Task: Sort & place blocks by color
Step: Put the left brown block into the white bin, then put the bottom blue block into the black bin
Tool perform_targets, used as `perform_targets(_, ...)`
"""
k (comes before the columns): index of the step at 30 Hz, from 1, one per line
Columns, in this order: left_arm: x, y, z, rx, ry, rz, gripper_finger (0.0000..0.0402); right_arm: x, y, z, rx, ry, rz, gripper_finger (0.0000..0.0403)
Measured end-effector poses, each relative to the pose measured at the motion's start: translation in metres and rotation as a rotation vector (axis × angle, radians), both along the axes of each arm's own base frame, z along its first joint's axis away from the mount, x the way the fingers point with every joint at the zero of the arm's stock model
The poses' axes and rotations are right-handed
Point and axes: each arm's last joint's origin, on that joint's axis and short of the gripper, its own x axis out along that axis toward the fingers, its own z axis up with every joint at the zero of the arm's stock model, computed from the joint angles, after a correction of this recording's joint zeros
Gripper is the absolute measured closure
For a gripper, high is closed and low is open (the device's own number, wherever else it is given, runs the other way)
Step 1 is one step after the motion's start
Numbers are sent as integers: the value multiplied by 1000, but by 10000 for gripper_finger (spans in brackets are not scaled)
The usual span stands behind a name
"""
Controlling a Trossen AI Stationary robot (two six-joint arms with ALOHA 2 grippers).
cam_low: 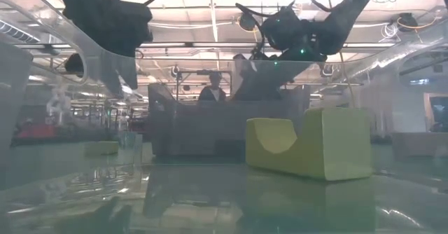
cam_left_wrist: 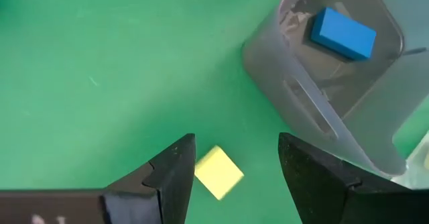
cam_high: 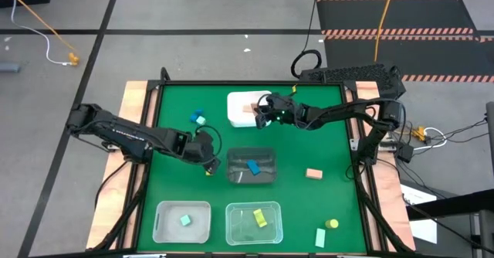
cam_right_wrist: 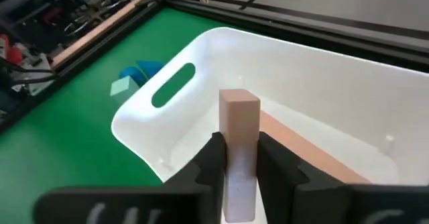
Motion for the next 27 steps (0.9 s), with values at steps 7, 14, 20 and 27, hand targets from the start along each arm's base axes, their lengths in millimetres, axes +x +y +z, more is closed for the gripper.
perform_targets(7,-3,6,0,165,1,110,188,3,-1,3,-11,-53,-1,219)
perform_targets(14,-12,45,-2,307,113,294,188,6,2,9,82,-166,76,143)
perform_targets(20,-27,87,-11,311,236,455,188,8,5,11,111,-190,111,126)
perform_targets(27,-48,126,-34,289,293,591,188,8,5,11,114,-190,114,130)
